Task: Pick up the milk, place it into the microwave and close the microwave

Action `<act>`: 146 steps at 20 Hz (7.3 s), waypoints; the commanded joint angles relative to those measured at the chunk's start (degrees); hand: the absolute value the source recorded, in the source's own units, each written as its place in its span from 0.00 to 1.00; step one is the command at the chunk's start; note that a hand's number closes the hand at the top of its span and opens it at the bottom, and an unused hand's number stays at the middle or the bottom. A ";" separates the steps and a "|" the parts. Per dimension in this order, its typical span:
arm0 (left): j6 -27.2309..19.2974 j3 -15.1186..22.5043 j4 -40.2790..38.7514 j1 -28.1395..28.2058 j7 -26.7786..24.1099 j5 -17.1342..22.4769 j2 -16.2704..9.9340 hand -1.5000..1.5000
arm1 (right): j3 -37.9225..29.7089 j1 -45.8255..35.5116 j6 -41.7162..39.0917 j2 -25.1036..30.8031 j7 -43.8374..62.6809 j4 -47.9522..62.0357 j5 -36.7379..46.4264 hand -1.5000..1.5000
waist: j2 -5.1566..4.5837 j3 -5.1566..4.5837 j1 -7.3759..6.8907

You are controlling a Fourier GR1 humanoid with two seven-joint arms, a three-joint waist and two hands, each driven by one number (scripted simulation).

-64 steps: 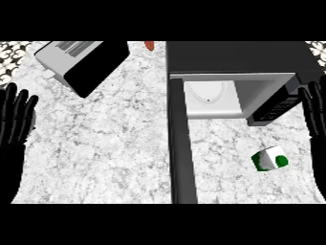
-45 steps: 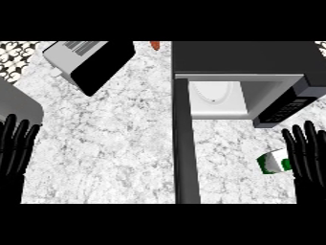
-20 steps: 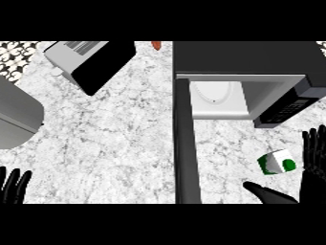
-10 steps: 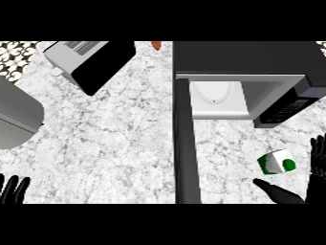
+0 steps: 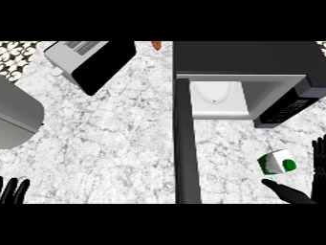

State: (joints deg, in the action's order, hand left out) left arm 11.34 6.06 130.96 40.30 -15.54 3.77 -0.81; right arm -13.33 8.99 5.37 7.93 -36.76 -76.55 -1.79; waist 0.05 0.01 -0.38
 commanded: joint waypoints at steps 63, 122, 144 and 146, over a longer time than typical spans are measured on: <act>4.76 -5.33 -2.22 4.60 -5.24 3.23 0.78 0.00 | 4.96 -16.96 -27.57 1.09 -15.63 30.61 -3.94 1.00 | 0.45 -0.13 0.68; 21.18 -27.71 -16.62 -4.70 -4.23 15.35 -3.59 0.00 | 3.33 -52.68 15.42 -3.96 -9.33 52.93 0.58 1.00 | -0.69 0.05 -2.04; 19.38 -25.28 -16.81 -10.10 -0.91 12.26 -2.33 0.00 | 2.80 -66.00 41.39 2.31 -5.46 67.67 9.24 1.00 | -1.97 0.18 -4.48; 19.83 -27.04 -19.38 -12.47 -1.64 13.01 -4.34 0.00 | 1.70 -63.60 39.51 4.33 -7.72 67.54 8.41 1.00 | -2.51 0.24 -4.83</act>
State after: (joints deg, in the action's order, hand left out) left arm 30.89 -20.63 112.58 29.04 -17.04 16.75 -4.51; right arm -10.23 -55.02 43.34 10.75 -42.66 -9.79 7.31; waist -1.99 0.19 -4.58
